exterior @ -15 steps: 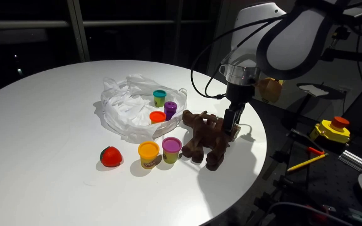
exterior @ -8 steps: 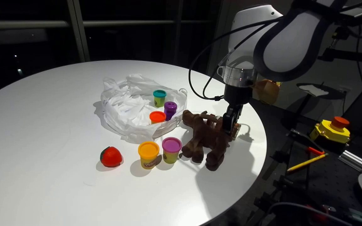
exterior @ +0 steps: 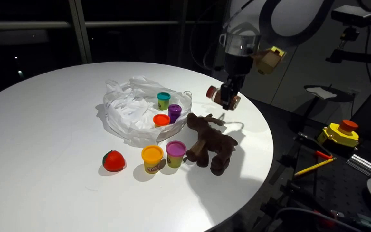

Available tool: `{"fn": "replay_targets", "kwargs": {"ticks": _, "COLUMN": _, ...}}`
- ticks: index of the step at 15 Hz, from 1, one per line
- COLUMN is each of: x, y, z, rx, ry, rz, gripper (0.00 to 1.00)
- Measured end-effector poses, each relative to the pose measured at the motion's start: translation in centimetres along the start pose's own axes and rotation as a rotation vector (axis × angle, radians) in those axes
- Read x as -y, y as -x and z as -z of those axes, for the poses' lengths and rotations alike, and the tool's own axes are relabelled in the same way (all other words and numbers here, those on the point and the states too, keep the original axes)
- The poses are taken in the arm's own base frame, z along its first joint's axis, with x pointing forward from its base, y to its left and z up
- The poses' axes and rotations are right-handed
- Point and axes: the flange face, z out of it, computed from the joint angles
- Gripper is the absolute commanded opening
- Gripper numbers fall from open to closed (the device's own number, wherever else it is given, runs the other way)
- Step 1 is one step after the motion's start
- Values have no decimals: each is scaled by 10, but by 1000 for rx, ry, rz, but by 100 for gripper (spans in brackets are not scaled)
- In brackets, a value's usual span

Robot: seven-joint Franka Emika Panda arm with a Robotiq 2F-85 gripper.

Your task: Place the containers, strawberry toy and deer toy inside the white plastic bag

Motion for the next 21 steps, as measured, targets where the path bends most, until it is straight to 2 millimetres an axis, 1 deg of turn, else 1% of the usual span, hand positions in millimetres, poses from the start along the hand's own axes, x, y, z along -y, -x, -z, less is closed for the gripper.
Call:
{"fn": "replay_targets", "kwargs": {"ticks": 2, "x": -5, "y": -17, "z": 42, "rx": -51, "ry": 90, "rz": 4, "gripper": 26}}
{"fn": "replay_targets", "kwargs": {"ticks": 3, "x": -1, "y": -25, "z": 61, "rx": -74, "ry": 123, "rz": 10, "gripper": 26}}
{"fn": "replay_targets", "kwargs": {"ticks": 4, "x": 7, "y": -33, "z": 75, "rx": -95, "ry": 140, "rz": 19, "gripper": 26}}
{"fn": "replay_targets", "kwargs": {"ticks": 5, "x": 19, "y": -41, "z": 84, "rx": -114, "ry": 142, "rz": 28, "gripper": 26}}
{"fn": "replay_targets", "kwargs": {"ticks": 6, "x": 33, "y": -49, "z": 89, "rx": -131, "ry": 139, "rz": 41, "gripper": 26}}
{"fn": "replay_targets", "kwargs": {"ticks": 7, "x": 50, "y": -57, "z": 88, "rx": -140, "ry": 134, "rz": 53, "gripper": 26}}
{"fn": "replay_targets", "kwargs": {"ticks": 8, "x": 68, "y": -64, "z": 83, "rx": -141, "ry": 128, "rz": 61, "gripper": 26}}
{"fn": "replay_targets", "kwargs": {"ticks": 10, "x": 102, "y": -80, "z": 63, "rx": -132, "ry": 115, "rz": 74, "gripper": 26}}
{"fn": "replay_targets", "kwargs": {"ticks": 13, "x": 142, "y": -108, "z": 27, "rx": -130, "ry": 97, "rz": 98, "gripper": 26}}
{"fn": "replay_targets", "kwargs": {"ticks": 15, "x": 160, "y": -130, "z": 10, "rx": -141, "ry": 94, "rz": 114, "gripper": 26}}
{"fn": "replay_targets", "kwargs": {"ticks": 16, "x": 166, "y": -140, "z": 5, "rx": -148, "ry": 95, "rz": 116, "gripper": 26}}
{"fn": "replay_targets", "kwargs": {"ticks": 19, "x": 177, "y": -171, "z": -2, "rx": -182, "ry": 100, "rz": 112, "gripper": 26}}
{"fn": "replay_targets", "kwargs": {"ticks": 21, "x": 181, "y": -186, "z": -4, "rx": -202, "ry": 101, "rz": 104, "gripper": 26}}
